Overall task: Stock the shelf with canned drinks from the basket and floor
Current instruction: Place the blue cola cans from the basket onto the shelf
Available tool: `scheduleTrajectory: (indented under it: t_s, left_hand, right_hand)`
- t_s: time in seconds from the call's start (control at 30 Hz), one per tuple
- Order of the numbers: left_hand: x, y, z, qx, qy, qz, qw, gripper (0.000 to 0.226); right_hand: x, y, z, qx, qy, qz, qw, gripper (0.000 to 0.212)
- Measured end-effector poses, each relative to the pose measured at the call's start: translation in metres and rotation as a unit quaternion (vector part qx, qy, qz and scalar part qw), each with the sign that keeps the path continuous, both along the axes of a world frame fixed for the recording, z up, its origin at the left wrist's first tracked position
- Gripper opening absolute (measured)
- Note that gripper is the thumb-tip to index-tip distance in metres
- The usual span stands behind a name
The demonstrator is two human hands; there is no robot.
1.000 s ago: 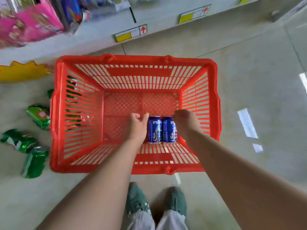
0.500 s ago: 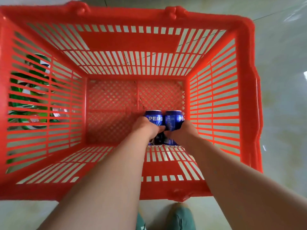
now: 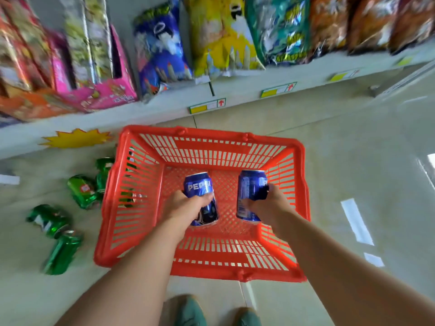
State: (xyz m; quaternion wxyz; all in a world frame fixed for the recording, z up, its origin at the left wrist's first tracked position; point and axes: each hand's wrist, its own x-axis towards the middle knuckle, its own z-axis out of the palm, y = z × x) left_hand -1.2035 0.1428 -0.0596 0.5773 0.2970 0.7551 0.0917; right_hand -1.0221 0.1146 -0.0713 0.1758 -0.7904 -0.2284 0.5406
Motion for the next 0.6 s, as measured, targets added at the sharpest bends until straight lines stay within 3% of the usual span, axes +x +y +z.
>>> scheduleTrajectory:
  t_s: [0.17,0.3,0.4,0.53,0.6]
  left_hand:
    - [-0.01,0.02,0.116,0.06,-0.021,0.006,0.998,0.02]
    - [-0.02,0.033,0.201,0.1,-0.034,0.013,0.994,0.041]
    - [-0.027,0.037,0.259,0.141,-0.032,0.035,0.989,0.025]
    - [-0.032,0.033,0.334,0.178,-0.049,0.047,0.982,0.032]
    - [-0.036,0.031,0.369,0.197,-0.052,0.047,0.978,0.024]
  right_hand:
    - [-0.006,0.016,0.105,0.05,0.062,0.002,0.997,0.032]
    - [-0.012,0.032,0.187,0.089,0.088,0.025,0.992,0.025]
    - [-0.014,0.044,0.249,0.115,0.102,0.052,0.987,0.022]
    - [-0.017,0.054,0.327,0.128,0.111,0.093,0.981,0.038]
    - [-0.019,0.058,0.362,0.145,0.109,0.11,0.977,0.034]
